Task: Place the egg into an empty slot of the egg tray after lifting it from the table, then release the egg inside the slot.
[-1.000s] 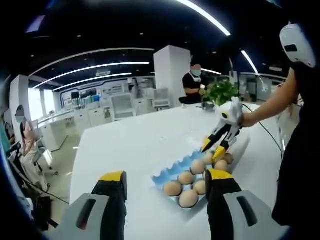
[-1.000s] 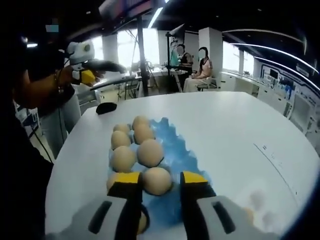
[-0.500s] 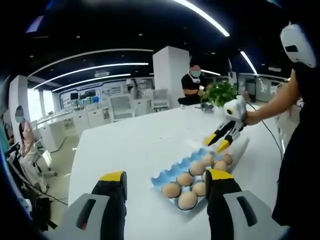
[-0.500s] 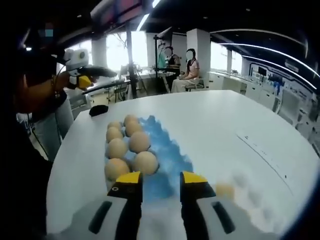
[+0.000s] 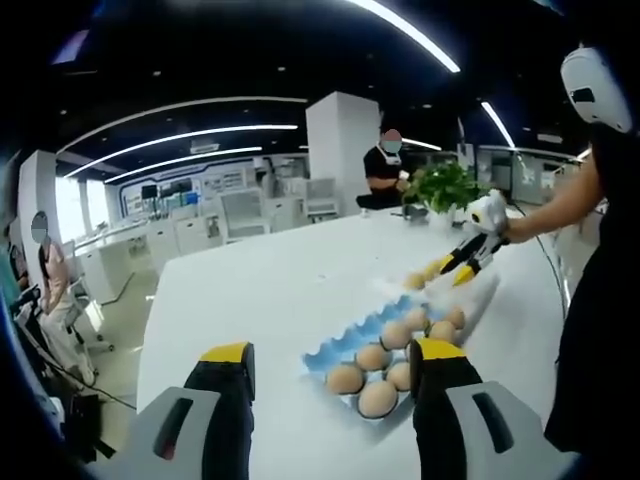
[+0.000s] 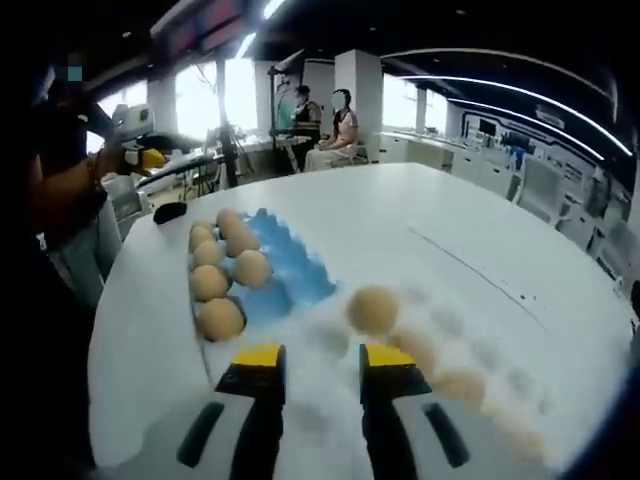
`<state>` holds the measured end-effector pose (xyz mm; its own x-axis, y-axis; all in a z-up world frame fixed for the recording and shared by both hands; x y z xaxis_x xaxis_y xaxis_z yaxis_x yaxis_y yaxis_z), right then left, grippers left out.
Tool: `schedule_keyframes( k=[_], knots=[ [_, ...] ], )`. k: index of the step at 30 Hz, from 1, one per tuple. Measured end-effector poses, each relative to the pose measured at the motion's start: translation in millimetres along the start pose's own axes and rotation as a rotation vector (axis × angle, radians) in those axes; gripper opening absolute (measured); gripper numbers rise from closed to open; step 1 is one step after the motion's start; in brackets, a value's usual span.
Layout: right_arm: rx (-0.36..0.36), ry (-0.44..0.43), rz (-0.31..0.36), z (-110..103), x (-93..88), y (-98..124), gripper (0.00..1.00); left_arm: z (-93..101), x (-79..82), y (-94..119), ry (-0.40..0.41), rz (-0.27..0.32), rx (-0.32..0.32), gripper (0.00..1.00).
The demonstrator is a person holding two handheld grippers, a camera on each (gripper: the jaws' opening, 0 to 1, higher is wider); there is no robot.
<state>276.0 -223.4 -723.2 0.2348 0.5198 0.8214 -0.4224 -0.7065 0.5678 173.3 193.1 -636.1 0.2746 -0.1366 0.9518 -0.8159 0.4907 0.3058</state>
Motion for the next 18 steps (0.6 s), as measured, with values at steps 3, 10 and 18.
schedule_keyframes(
  k=[3,10,18],
  knots=[
    [-0.043,-0.011,-0.018,8.9,-11.2,14.8,0.29,0.6,0.5,-1.3,0.0,-0.001,-0.003,0.63],
    [-0.129,-0.052,-0.045,27.6,-31.4,43.2,0.29,2.2,1.3,-3.9,-0.001,0.0,-0.01,0.63],
    [-0.248,-0.088,-0.067,53.2,-53.7,75.3,0.28,3.2,3.4,-5.0,-0.003,0.002,-0.013,0.63]
  ],
)
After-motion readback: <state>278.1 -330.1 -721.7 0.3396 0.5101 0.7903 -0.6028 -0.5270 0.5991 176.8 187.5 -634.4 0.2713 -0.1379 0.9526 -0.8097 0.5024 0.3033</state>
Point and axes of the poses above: the point that each gripper's makers call its tool centre point, and the gripper's own axes: y roughly backward along the fingers, z roughly to its right, x roughly out of its top, the point moved 7 cm from there along y, roughly backward along the fingers, and after that the axes turned 4 degrees about y, right-handed, at the moved point
